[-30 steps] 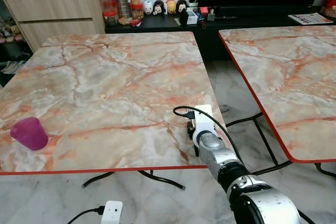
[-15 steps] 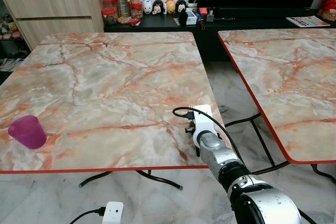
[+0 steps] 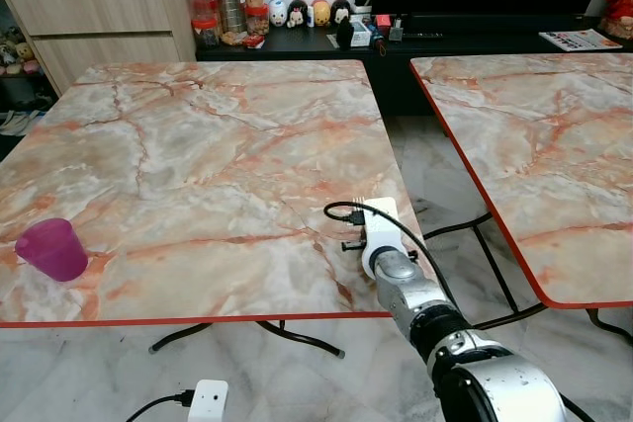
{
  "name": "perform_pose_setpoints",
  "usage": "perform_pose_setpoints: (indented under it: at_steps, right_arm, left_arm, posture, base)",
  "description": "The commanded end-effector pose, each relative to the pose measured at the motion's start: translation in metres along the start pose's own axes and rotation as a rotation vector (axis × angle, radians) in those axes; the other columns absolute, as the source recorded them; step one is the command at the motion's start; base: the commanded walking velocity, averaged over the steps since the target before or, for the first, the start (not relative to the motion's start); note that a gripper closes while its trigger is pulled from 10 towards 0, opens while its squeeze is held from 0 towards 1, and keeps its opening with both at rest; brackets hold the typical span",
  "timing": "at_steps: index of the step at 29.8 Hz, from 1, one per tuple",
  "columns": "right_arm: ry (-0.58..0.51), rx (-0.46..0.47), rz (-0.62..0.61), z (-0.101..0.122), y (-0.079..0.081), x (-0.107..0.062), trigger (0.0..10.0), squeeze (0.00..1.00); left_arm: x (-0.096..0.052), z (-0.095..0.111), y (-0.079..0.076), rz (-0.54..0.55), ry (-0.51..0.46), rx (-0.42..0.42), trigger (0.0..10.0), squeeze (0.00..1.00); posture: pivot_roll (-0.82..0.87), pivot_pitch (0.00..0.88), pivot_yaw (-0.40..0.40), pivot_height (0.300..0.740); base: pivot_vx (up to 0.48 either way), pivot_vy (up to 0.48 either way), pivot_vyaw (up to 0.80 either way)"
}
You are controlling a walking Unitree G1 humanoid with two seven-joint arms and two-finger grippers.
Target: Setting the table
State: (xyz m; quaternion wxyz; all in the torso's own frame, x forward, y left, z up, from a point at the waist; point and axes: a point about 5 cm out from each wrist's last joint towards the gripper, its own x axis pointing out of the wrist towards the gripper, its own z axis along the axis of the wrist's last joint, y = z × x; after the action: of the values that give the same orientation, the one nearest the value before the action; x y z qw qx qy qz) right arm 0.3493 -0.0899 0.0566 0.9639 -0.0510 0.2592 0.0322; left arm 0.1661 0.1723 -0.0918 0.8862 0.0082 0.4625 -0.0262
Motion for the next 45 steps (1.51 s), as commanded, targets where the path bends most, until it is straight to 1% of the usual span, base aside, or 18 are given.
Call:
perform_pose_setpoints:
  at_steps: [1, 4, 5, 6, 7, 8, 11, 13, 16, 20, 22, 24, 28, 34, 45]
  right_arm:
    - [0.013, 0.022, -0.001, -0.005, 0.001, 0.000, 0.0, 0.00]
    - [-0.033, 0.027, 0.010, 0.001, 0.002, -0.001, 0.0, 0.00]
    - [-0.124, 0.052, 0.030, 0.013, 0.006, -0.002, 2.3, 0.00]
    - [-0.159, 0.057, 0.036, 0.018, 0.007, -0.003, 2.3, 0.00]
    - [-0.230, 0.057, 0.049, 0.028, 0.009, -0.005, 10.0, 0.00]
    - [-0.275, 0.056, 0.058, 0.034, 0.011, -0.006, 10.0, 0.00]
    - [-0.461, 0.080, 0.107, 0.056, 0.016, -0.016, 10.0, 0.00]
    - [-0.543, 0.064, 0.135, 0.064, 0.019, -0.022, 10.0, 0.00]
    - [-0.625, 0.040, 0.144, 0.064, 0.017, -0.029, 10.0, 0.00]
    - [-0.666, 0.041, 0.142, 0.057, 0.013, -0.034, 10.0, 0.00]
    - [-0.683, 0.054, 0.132, 0.053, 0.009, -0.037, 10.0, 0.00]
    - [-0.686, 0.044, 0.130, 0.051, 0.009, -0.038, 10.0, 0.00]
    - [-0.695, 0.039, 0.121, 0.050, 0.006, -0.040, 10.0, 0.00]
    - [-0.719, 0.031, 0.112, 0.056, 0.004, -0.041, 10.0, 0.00]
    - [-0.717, 0.035, 0.098, 0.057, 0.001, -0.042, 10.0, 0.00]
  left_arm:
    - [0.000, -0.001, 0.002, -0.002, 0.018, 0.007, 10.0, 0.00]
    - [0.000, -0.001, 0.004, 0.004, 0.017, 0.020, 10.0, 0.00]
    - [0.000, 0.000, 0.005, 0.011, 0.014, 0.022, 10.0, 0.00]
    - [0.000, 0.000, 0.005, 0.013, 0.013, 0.019, 10.0, 0.00]
    - [0.000, 0.002, 0.006, 0.017, 0.006, 0.015, 10.0, 0.00]
    - [0.000, 0.002, 0.006, 0.019, 0.001, 0.013, 10.0, 0.00]
    - [0.000, 0.003, 0.008, 0.039, 0.001, 0.017, 10.0, 0.00]
    - [0.000, 0.004, 0.009, 0.048, 0.003, 0.024, 10.0, 0.00]
    - [0.000, 0.004, 0.008, 0.053, 0.006, 0.036, 10.0, 0.00]
    - [0.001, 0.005, 0.007, 0.057, -0.003, 0.033, 10.0, 0.00]
    - [0.001, 0.006, 0.006, 0.055, -0.011, 0.043, 10.0, 0.00]
    - [0.001, 0.007, 0.007, 0.057, -0.015, 0.050, 10.0, 0.00]
    - [0.001, 0.008, 0.007, 0.071, -0.013, 0.051, 10.0, 0.00]
    - [0.001, 0.008, 0.007, 0.070, -0.010, 0.045, 10.0, 0.00]
    - [0.000, 0.003, 0.008, 0.075, 0.001, 0.039, 10.0, 0.00]
  posture:
    - [0.00, 0.000, 0.010, 0.740]
    - [0.00, 0.000, 0.016, 0.740]
    - [0.00, 0.000, 0.019, 0.740]
    - [0.00, 0.000, 0.022, 0.740]
    - [0.00, 0.000, 0.025, 0.740]
    - [0.00, 0.000, 0.025, 0.740]
    - [-0.01, 0.000, 0.031, 0.740]
    - [-0.01, 0.000, 0.033, 0.740]
    - [-0.01, 0.000, 0.036, 0.740]
    - [-0.01, 0.000, 0.039, 0.740]
    - [-0.02, 0.000, 0.040, 0.740]
    - [-0.02, 0.000, 0.041, 0.740]
    - [-0.03, 0.000, 0.044, 0.740]
    - [-0.03, 0.000, 0.046, 0.740]
    - [-0.04, 0.000, 0.047, 0.740]
  base:
    - [0.000, 0.000, 0.00]
    - [0.000, 0.000, 0.00]
    - [0.000, 0.000, 0.00]
    - [0.000, 0.000, 0.00]
    - [0.000, 0.000, 0.00]
    - [0.000, 0.000, 0.00]
    - [0.000, 0.000, 0.00]
    - [0.000, 0.000, 0.00]
    - [0.000, 0.000, 0.00]
    - [0.000, 0.000, 0.00]
    - [0.000, 0.000, 0.00]
    - [0.000, 0.000, 0.00]
    - [0.000, -0.465, 0.00]
    - [0.000, -0.480, 0.00]
    - [0.000, -0.480, 0.00]
